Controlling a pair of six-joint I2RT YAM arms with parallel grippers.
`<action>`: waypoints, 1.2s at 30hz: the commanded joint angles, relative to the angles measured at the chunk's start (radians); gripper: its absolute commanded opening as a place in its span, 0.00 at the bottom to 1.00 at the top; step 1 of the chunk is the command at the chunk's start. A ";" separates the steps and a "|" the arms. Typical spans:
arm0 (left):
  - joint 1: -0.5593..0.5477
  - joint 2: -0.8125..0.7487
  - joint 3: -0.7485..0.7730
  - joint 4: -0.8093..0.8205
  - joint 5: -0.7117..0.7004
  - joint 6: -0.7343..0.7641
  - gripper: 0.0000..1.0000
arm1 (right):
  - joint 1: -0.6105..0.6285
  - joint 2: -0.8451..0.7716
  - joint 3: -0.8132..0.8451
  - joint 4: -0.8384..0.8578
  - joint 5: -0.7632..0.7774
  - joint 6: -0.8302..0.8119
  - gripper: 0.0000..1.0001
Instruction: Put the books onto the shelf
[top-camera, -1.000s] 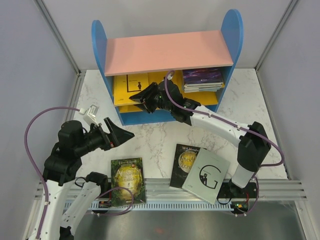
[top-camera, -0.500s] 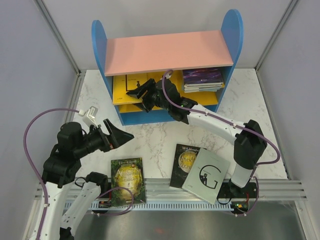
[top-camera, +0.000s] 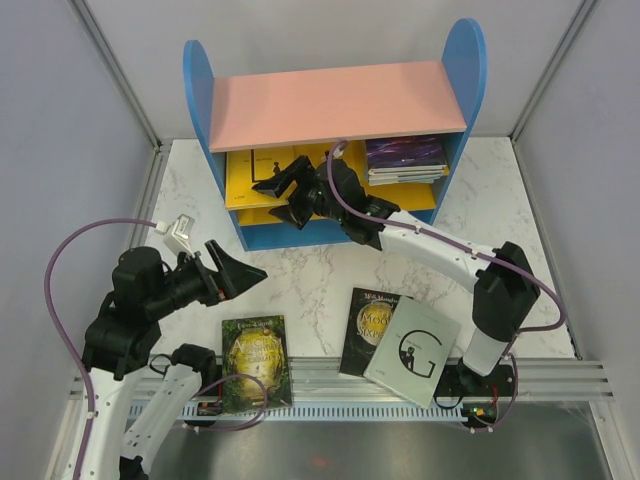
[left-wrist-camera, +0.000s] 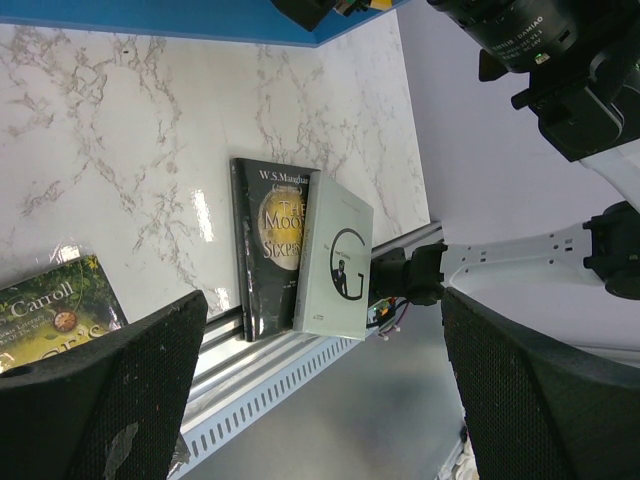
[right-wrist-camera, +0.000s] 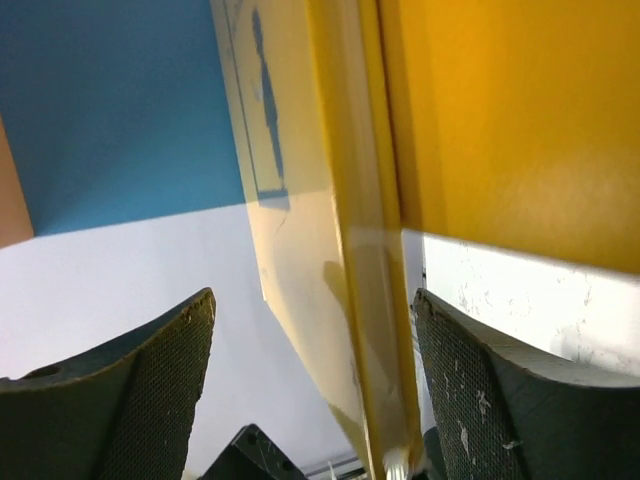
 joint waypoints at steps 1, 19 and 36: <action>-0.004 -0.006 0.019 -0.011 0.007 0.006 0.99 | -0.004 -0.086 -0.020 0.026 -0.019 -0.036 0.84; -0.004 -0.038 -0.004 -0.014 -0.007 -0.019 0.99 | 0.093 -0.156 -0.079 0.001 -0.038 -0.094 0.09; -0.004 0.000 0.049 -0.039 -0.022 0.033 0.99 | 0.078 0.006 0.047 -0.034 -0.046 -0.073 0.05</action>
